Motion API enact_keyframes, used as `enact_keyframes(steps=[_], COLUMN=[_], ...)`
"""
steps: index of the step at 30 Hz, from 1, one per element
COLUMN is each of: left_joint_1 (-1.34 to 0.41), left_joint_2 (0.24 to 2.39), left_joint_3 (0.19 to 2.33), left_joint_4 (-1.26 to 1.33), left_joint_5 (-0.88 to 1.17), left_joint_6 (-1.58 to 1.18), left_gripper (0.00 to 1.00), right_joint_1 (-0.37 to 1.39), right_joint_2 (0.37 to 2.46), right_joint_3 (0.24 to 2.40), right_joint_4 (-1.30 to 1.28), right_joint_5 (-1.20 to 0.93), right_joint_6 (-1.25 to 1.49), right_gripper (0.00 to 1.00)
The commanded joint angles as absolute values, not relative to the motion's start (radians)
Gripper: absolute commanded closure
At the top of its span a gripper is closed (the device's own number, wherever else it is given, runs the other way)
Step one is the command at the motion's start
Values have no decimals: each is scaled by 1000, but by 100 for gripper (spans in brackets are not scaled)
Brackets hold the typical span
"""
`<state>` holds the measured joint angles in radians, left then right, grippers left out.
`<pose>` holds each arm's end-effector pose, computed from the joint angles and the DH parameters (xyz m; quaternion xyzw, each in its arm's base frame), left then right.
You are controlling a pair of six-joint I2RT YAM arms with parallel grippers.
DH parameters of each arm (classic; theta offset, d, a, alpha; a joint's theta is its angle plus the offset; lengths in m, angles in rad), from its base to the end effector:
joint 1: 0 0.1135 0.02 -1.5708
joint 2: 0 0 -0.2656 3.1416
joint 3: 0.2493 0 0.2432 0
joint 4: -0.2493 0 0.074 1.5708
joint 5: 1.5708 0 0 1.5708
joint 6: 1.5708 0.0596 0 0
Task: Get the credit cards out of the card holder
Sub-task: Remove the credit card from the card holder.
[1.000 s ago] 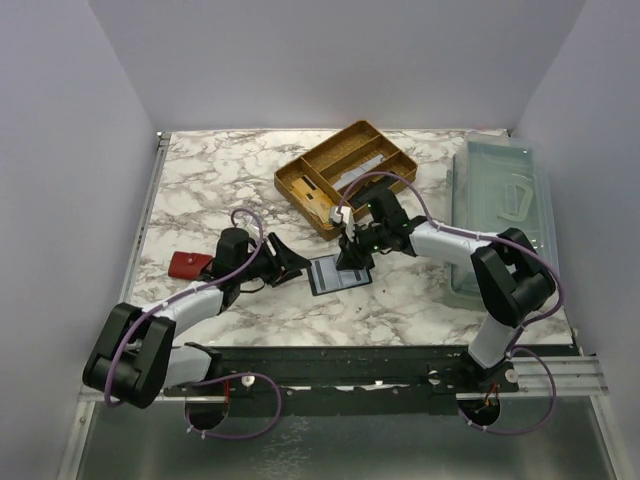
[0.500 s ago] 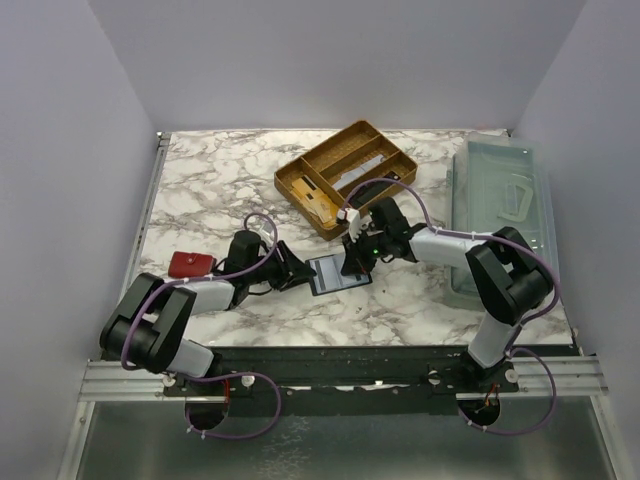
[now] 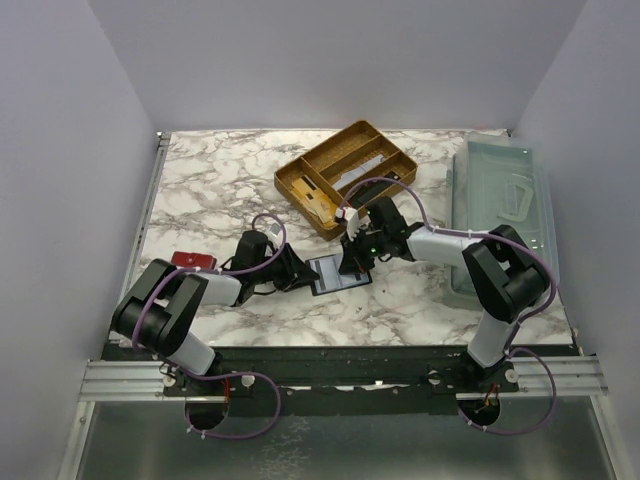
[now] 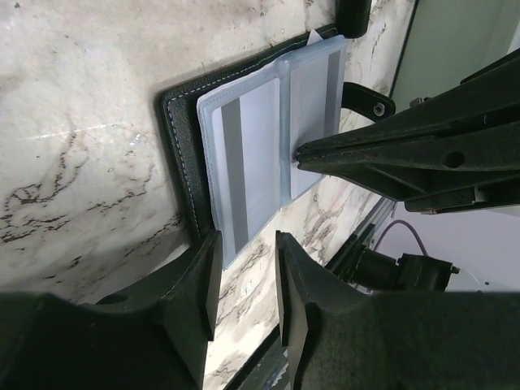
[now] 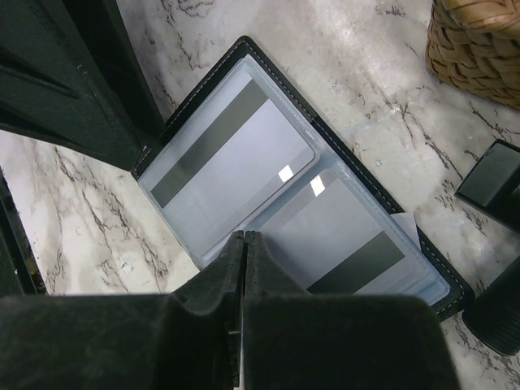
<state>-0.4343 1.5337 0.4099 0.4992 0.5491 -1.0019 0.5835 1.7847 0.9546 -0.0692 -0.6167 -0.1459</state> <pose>0.2295 -0.1407 0.1193 -0.1213 0.8571 -0.4703 0.1715 0.2781 0.2249 0.1436 -0.4143 0.8048 0.3478 0.2443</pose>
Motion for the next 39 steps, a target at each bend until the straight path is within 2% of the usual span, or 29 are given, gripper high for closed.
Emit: enact_keyframes(steps=[1, 11, 15, 19, 31, 36, 38, 39], left_joint_1=[-441, -448, -449, -451, -454, -456, -456, -457], left_joint_2=[1544, 1592, 1581, 1551, 1571, 1576, 1586, 1595], left_joint_3=[432, 461, 469, 467, 490, 498, 499, 503], left_joint_4=[503, 499, 499, 499, 557, 571, 571, 571], left_joint_5=[515, 531, 544, 555, 606, 610, 597, 592], left_joint_6=[-971, -965, -966, -971, -988, -994, -998, -1002], left_gripper=[61, 63, 66, 74, 75, 75, 76, 81], right_joint_1=[586, 586, 586, 585, 586, 579, 578, 578], right_joint_2=[1824, 1831, 1835, 1837, 1844, 1839, 1827, 1821], right_joint_3=[967, 971, 973, 973, 984, 995, 993, 990], right_joint_4=[-87, -92, -92, -94, -98, -109, -112, -112], right_joint_5=[-569, -574, -574, -572, -616, -660, -676, -682], right_joint_6=[-146, -146, -147, -148, -111, -97, -112, -120], right_gripper=[100, 100, 100, 100, 98, 90, 79, 74])
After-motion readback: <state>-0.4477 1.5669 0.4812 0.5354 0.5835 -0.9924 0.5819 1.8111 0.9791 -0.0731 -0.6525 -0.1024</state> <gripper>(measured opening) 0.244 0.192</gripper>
